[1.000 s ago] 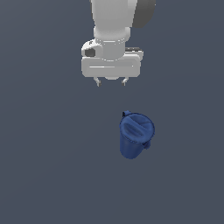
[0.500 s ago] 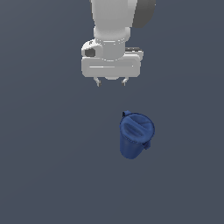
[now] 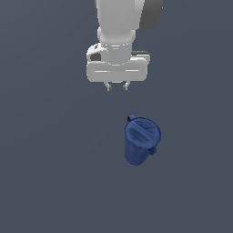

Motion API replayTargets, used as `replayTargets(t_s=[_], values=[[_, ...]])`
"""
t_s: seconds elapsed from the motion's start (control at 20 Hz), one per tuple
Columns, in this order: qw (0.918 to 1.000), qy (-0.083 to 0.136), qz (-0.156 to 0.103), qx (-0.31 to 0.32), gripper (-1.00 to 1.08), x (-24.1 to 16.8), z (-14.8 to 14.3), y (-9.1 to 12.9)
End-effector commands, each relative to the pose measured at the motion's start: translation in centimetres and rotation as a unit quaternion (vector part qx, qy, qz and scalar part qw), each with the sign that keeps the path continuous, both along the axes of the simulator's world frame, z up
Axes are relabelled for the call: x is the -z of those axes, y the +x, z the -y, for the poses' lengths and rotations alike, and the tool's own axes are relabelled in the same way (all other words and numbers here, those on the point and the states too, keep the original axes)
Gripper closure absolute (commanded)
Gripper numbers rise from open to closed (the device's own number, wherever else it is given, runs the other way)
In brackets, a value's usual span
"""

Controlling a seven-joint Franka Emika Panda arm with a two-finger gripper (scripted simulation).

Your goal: Pick up the object and move it to a goal position.

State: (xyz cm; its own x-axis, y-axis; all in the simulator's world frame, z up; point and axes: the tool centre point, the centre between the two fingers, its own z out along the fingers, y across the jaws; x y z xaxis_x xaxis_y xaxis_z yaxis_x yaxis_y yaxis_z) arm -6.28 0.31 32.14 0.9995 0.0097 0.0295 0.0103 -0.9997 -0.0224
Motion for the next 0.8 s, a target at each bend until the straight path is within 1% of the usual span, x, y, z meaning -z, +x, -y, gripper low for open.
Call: replayTargets(t_s=[0.0, 0.2, 0.4, 0.75], values=[[1.0000, 0.001, 0.000, 0.000, -0.20, 0.0, 0.0, 0.0], [1.0000, 0.006, 0.005, -0.004, -0.20, 0.3, -0.4, 0.2], [0.9997, 0.015, 0.016, -0.011, -0.20, 0.8, -1.0, 0.6], [0.9975, 0.042, 0.049, -0.030, -0.20, 2.3, -2.7, 1.6]])
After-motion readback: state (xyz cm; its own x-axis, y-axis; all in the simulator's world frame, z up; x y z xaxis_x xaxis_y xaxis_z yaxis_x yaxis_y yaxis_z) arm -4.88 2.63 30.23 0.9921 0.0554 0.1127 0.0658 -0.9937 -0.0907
